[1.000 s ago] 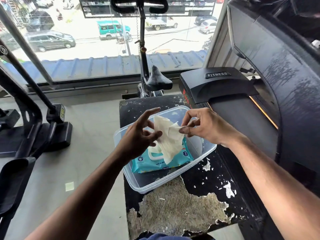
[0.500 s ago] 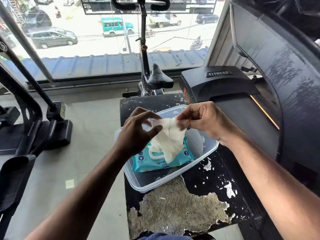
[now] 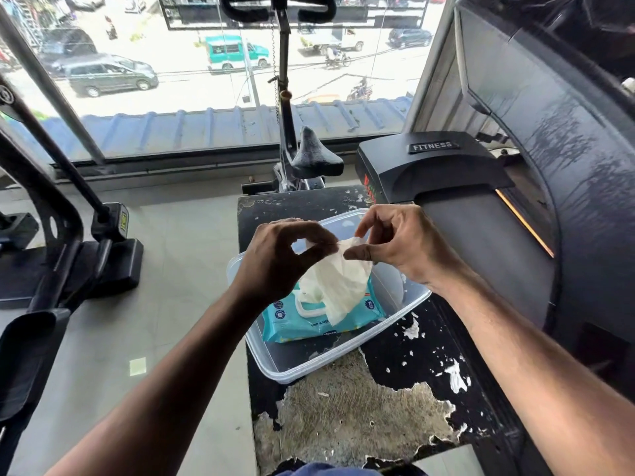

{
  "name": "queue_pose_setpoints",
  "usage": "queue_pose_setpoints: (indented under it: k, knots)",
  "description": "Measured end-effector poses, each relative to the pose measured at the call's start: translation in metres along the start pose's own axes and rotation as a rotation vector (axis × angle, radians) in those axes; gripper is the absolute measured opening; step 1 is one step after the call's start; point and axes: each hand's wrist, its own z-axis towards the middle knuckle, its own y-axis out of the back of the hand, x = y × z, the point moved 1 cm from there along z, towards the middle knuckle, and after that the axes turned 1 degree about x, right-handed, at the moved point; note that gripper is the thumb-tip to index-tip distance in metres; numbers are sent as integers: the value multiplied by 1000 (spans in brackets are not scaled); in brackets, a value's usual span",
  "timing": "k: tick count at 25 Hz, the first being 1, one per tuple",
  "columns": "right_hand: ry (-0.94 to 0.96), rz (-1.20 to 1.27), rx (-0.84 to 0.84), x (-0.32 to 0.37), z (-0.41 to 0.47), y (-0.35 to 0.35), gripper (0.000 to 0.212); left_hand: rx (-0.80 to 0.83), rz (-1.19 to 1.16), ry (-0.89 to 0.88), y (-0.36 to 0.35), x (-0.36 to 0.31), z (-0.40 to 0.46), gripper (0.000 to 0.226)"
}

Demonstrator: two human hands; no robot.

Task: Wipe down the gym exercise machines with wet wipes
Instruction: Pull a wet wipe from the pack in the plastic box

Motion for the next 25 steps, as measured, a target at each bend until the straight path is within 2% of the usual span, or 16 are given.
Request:
queue_pose_setpoints:
  k: [6,11,14,19,23,25]
  knots:
    - [-3,1,47,-10,1,9,21,-20,3,53,5,8,-7,11]
    - [2,123,-16,-5,1,16,24,-12,53,88,14,11,-7,16]
    - [19,156,-13,-1,3,14,18,-44,99,53,13,7,-4,9]
    - [89,37,-139,-3,2,10,11,12,44,128,9,7,-6,13]
    - [245,-384,-207,2,-12,-4,28,91,-125,207,1,2,-9,15]
    - [174,-429,-188,6,-16,-15,53,86,-171,212,-1,-2,-9,12]
